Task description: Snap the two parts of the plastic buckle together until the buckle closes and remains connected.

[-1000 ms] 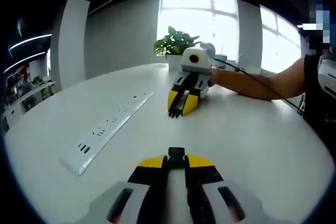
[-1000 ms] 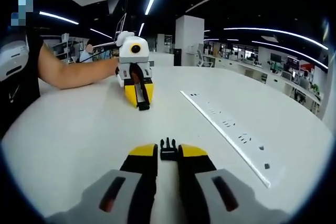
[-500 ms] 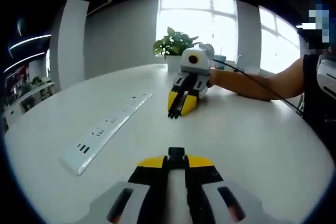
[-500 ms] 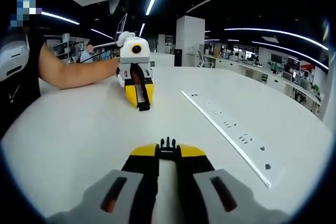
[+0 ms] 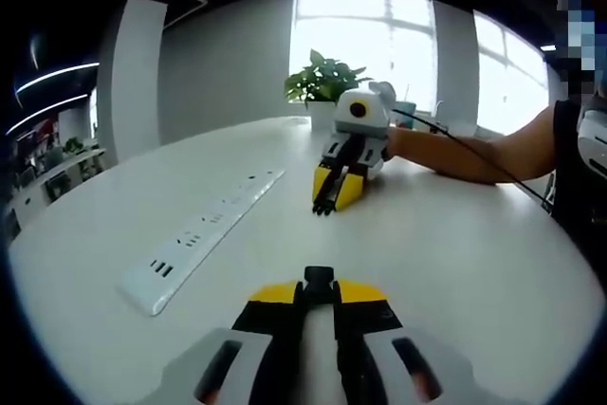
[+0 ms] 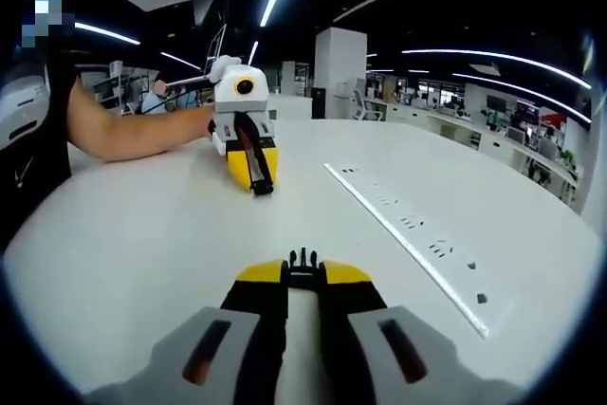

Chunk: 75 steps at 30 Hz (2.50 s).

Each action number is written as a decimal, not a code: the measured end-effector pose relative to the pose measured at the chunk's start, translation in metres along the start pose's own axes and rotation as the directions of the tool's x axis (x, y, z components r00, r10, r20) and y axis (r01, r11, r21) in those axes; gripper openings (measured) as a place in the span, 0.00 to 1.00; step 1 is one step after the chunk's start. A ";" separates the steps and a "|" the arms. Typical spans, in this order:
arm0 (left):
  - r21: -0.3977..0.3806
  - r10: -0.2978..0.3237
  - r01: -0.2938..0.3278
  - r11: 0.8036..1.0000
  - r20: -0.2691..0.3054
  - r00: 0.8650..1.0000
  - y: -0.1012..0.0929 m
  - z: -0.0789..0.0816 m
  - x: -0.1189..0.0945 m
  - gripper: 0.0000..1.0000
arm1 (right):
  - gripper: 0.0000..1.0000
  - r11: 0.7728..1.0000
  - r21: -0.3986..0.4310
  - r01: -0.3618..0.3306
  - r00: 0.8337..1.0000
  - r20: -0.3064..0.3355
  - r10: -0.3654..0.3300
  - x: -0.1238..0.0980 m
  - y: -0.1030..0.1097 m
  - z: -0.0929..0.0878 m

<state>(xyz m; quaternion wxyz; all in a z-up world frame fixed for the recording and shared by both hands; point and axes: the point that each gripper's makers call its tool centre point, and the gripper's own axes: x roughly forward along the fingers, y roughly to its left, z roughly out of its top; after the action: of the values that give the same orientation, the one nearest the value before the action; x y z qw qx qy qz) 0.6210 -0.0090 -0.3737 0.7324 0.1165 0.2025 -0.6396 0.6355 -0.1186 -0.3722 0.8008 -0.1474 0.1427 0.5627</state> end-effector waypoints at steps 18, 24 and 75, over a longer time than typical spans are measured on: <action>0.017 0.013 -0.013 1.000 0.003 1.000 0.001 0.002 -0.002 0.11 | 0.11 1.000 -0.001 0.005 1.000 -0.007 -0.005 -0.001 0.000 0.000; -0.026 0.013 -0.013 1.000 0.019 1.000 0.003 0.008 -0.005 0.11 | 0.11 1.000 -0.008 0.014 1.000 -0.001 -0.014 -0.001 -0.002 0.002; -0.007 0.034 -0.034 0.999 0.004 0.999 -0.010 0.030 -0.015 0.11 | 0.11 0.999 -0.007 0.044 0.999 -0.011 -0.044 -0.013 0.008 0.038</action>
<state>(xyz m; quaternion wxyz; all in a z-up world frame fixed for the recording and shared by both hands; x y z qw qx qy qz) 0.6139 -0.0101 -0.3390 0.7439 0.1161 0.2013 -0.6265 0.6265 -0.1122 -0.3325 0.8116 -0.1563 0.1423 0.5447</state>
